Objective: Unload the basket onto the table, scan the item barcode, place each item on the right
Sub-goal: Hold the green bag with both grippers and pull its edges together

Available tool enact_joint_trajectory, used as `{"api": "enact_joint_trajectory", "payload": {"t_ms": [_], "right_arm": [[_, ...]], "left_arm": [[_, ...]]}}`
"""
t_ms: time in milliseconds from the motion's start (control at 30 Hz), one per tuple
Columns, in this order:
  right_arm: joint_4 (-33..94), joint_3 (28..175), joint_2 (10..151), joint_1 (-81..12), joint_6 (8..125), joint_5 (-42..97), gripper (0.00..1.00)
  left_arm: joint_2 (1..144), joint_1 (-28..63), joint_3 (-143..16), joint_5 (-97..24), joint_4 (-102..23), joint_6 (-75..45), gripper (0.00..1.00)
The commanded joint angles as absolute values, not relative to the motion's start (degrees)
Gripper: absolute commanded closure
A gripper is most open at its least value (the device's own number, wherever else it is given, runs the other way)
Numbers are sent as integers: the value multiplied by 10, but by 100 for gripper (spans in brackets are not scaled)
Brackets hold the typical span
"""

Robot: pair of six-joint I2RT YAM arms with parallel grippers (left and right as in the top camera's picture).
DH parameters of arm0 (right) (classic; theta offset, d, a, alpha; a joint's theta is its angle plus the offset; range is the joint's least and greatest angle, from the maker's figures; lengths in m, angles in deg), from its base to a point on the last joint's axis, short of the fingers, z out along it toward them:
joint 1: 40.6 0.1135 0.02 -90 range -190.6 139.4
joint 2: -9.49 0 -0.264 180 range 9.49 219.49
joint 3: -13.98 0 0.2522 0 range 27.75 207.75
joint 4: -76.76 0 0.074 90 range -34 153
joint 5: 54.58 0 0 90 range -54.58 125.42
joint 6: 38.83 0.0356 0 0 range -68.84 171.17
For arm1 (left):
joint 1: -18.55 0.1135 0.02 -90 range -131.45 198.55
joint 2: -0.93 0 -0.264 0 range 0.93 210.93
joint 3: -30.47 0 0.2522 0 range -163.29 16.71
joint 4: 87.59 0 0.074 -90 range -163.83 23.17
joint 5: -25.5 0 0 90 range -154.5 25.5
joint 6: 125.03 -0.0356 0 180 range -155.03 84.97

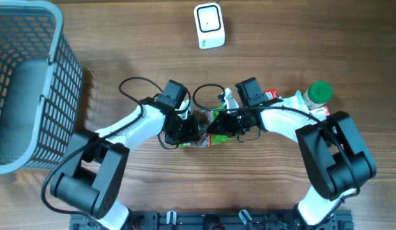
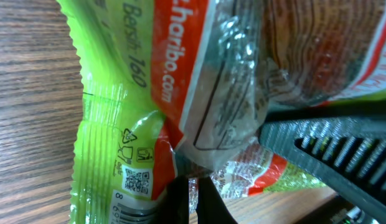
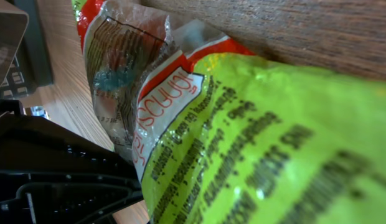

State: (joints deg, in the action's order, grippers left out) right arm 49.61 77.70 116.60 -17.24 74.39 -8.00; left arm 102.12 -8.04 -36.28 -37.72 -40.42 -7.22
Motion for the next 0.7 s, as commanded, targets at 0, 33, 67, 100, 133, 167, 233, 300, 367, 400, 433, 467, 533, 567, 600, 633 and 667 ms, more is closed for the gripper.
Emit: {"api": "enact_joint_trajectory", "payload": {"t_ms": [0, 33, 67, 100, 133, 167, 233, 300, 367, 400, 433, 467, 533, 567, 600, 633, 667], "right_arm": [[493, 775, 1160, -175, 737, -51, 96], [493, 775, 1160, -175, 737, -49, 96], [491, 775, 1160, -175, 737, -46, 96], [490, 775, 1160, -175, 736, -44, 96], [488, 775, 1160, -175, 736, -44, 95], [485, 775, 1160, -175, 736, -44, 95], [482, 775, 1160, -175, 736, -44, 95], [479, 775, 1160, -175, 728, -44, 95], [475, 775, 1160, -175, 719, -39, 85], [471, 775, 1160, -175, 720, -29, 78], [470, 775, 1160, -175, 721, -22, 73], [471, 775, 1160, -175, 723, -20, 70], [472, 775, 1160, -175, 729, -21, 66], [472, 775, 1160, -175, 733, -21, 65], [472, 775, 1160, -175, 733, -21, 64], [471, 775, 1160, -175, 733, -21, 65], [471, 775, 1160, -175, 732, -21, 70]], "left_arm": [[1057, -80, -349, -473, -369, -81, 96], [1054, -78, -350, -476, -369, -83, 96], [1045, -71, -353, -479, -368, -88, 96], [1037, -65, -355, -484, -367, -90, 96], [1024, -56, -360, -495, -362, -89, 96], [1010, -47, -364, -512, -360, -89, 96], [982, -26, -366, -557, -358, -88, 96], [962, -9, -366, -603, -351, -77, 96], [955, 3, -366, -616, -341, -76, 96], [955, 10, -366, -609, -335, -76, 96], [955, 12, -366, -594, -332, -76, 96], [955, 12, -366, -581, -331, -77, 96], [955, 10, -366, -557, -336, -77, 96], [955, 10, -366, -546, -341, -77, 96], [955, 10, -366, -530, -353, -77, 96], [955, 10, -366, -515, -366, -77, 96], [955, 11, -366, -498, -380, -77, 96]]}}
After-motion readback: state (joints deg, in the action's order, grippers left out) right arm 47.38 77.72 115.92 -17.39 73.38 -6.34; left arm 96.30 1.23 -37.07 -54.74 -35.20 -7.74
